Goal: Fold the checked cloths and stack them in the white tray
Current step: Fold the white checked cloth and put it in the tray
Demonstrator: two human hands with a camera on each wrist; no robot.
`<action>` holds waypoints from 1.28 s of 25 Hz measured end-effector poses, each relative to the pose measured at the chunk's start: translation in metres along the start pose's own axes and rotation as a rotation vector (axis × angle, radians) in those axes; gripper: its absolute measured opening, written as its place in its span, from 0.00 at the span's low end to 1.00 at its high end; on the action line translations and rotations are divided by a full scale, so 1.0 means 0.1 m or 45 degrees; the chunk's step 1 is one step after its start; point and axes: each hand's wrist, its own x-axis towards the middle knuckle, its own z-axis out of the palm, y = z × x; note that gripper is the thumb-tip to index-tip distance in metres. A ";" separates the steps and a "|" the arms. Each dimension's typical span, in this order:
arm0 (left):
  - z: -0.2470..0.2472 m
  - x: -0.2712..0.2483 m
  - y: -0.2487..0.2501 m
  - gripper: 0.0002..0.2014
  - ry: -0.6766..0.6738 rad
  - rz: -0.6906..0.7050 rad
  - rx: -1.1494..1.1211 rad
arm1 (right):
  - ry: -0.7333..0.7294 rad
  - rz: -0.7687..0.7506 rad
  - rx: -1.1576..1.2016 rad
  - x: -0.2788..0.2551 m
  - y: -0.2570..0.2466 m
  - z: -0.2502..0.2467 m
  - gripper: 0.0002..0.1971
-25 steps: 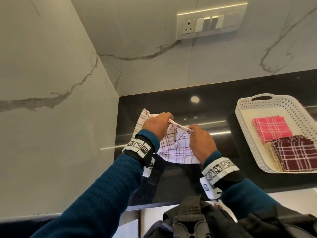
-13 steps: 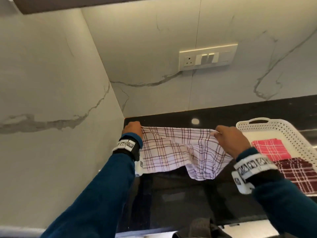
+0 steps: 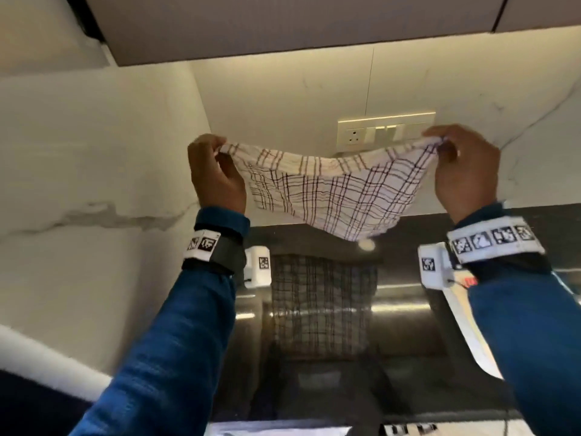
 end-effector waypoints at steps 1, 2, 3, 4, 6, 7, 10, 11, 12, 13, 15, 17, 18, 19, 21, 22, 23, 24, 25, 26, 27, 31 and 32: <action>-0.11 -0.26 0.01 0.10 -0.016 0.014 0.022 | -0.036 0.021 -0.017 -0.23 0.02 -0.03 0.16; -0.22 -0.54 0.01 0.11 -0.062 0.006 0.054 | -0.074 0.062 0.001 -0.48 0.07 -0.05 0.17; -0.33 -0.85 0.01 0.12 -0.149 -0.042 0.094 | -0.131 0.126 0.044 -0.75 0.13 -0.05 0.18; -0.44 -1.19 0.01 0.13 -0.259 -0.118 0.145 | -0.221 0.213 0.090 -1.03 0.22 -0.05 0.20; -0.66 -1.82 0.03 0.14 -0.509 -0.355 0.229 | -0.469 0.427 0.120 -1.57 0.48 -0.02 0.19; -0.76 -2.09 0.03 0.14 -0.641 -0.499 0.290 | -0.592 0.508 0.083 -1.86 0.64 0.00 0.18; -0.99 -2.70 -0.03 0.15 -1.062 -0.927 0.563 | -0.843 0.566 -0.033 -2.61 1.00 0.01 0.17; -1.07 -2.86 -0.01 0.15 -1.229 -1.050 0.670 | -0.927 0.575 -0.052 -2.82 1.08 -0.03 0.17; -1.15 -3.00 0.03 0.16 -1.387 -1.126 0.750 | -1.021 0.583 -0.069 -3.01 1.15 -0.09 0.16; -1.22 -3.12 0.08 0.15 -1.507 -1.156 0.800 | -1.125 0.580 -0.093 -3.18 1.22 -0.15 0.16; -1.34 -3.24 0.25 0.14 -1.593 -1.160 0.850 | -1.311 0.562 -0.141 -3.43 1.31 -0.25 0.17; -1.42 -3.24 0.36 0.14 -1.622 -1.121 0.912 | -1.360 0.530 -0.181 -3.49 1.34 -0.35 0.18; -1.44 -3.19 0.40 0.15 -1.652 -1.123 0.940 | -1.361 0.500 -0.190 -3.47 1.34 -0.39 0.17; -1.45 -3.14 0.42 0.15 -1.704 -1.115 0.976 | -1.372 0.483 -0.193 -3.43 1.32 -0.42 0.16; -1.48 -3.05 0.41 0.15 -1.822 -1.056 1.017 | -1.433 0.464 -0.224 -3.33 1.29 -0.48 0.15; -1.48 -3.02 0.38 0.13 -1.889 -1.023 1.041 | -1.508 0.471 -0.250 -3.26 1.27 -0.52 0.14; -1.49 -2.99 0.36 0.12 -1.952 -1.002 1.065 | -1.623 0.473 -0.274 -3.18 1.26 -0.57 0.14; -1.52 -2.97 0.33 0.11 -2.007 -0.984 1.089 | -1.765 0.451 -0.288 -3.06 1.25 -0.63 0.12; -1.56 -2.93 0.33 0.11 -2.062 -0.947 1.116 | -1.892 0.417 -0.278 -2.93 1.23 -0.72 0.10; -1.60 -2.87 0.33 0.10 -2.110 -0.905 1.114 | -1.967 0.397 -0.242 -2.77 1.20 -0.82 0.10; -1.61 -2.80 0.31 0.09 -2.080 -0.901 1.071 | -1.972 0.426 -0.192 -2.60 1.15 -0.91 0.10; -1.46 -2.42 0.14 0.07 -1.452 -1.046 0.818 | -1.394 0.676 0.069 -2.06 1.07 -0.83 0.03; -1.33 -2.31 0.05 0.07 -1.320 -1.077 0.818 | -1.195 0.705 0.116 -1.96 1.08 -0.67 0.03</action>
